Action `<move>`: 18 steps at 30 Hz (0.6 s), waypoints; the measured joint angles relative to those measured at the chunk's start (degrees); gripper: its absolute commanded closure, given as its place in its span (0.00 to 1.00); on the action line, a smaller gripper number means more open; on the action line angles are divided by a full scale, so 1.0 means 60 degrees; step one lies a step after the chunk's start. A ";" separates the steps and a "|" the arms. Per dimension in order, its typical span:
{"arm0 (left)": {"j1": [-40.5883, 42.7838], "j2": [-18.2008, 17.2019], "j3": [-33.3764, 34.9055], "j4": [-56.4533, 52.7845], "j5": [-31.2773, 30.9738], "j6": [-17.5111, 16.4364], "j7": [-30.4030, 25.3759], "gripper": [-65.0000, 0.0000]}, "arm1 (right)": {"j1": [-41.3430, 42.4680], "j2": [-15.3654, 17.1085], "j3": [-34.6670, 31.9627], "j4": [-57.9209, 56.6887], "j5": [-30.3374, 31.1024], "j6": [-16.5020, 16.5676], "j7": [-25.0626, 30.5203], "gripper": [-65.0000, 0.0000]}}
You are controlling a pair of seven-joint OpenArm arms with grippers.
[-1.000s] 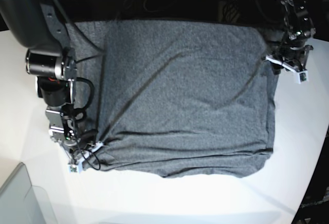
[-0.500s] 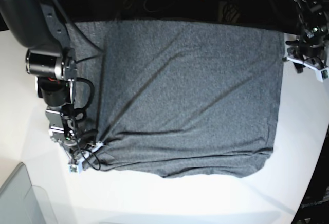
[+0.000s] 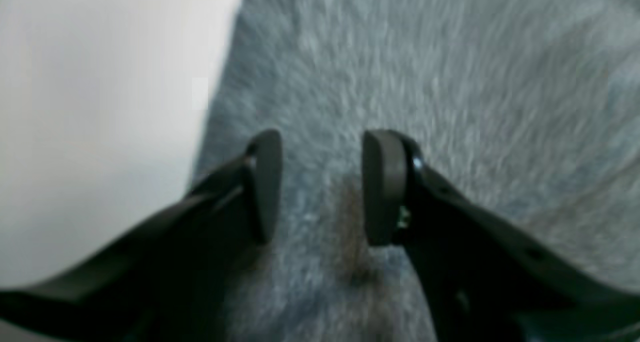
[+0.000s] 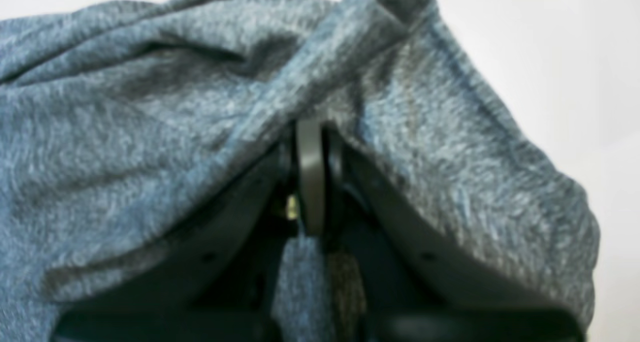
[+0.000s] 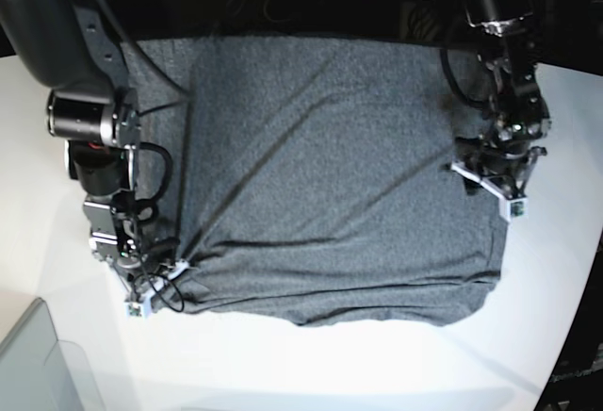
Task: Layout the t-shirt on the table in an organized manner, then fold the t-shirt properly
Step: 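Grasp the shirt side edge with the left gripper and pull outward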
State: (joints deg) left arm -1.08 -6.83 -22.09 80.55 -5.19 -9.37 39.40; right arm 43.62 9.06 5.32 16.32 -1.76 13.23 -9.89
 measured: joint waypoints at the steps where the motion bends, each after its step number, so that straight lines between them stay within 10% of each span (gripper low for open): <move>1: -0.0193 0.0004 0.0069 -0.0401 0.0215 0.0018 -0.0142 0.60 | -0.0004 -0.0015 0.0000 -0.0007 -0.0007 -0.0004 0.0029 1.00; 18: -0.3781 -0.0922 0.0029 -0.7504 0.1118 -0.0076 -0.5340 0.60 | -0.0047 -0.0011 -0.0007 -0.0036 -0.0040 -0.0007 0.0499 1.00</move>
State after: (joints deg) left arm -23.77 -12.36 -21.91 35.53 1.52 -9.82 7.35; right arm 43.33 8.99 5.28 16.10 -2.00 13.19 -6.90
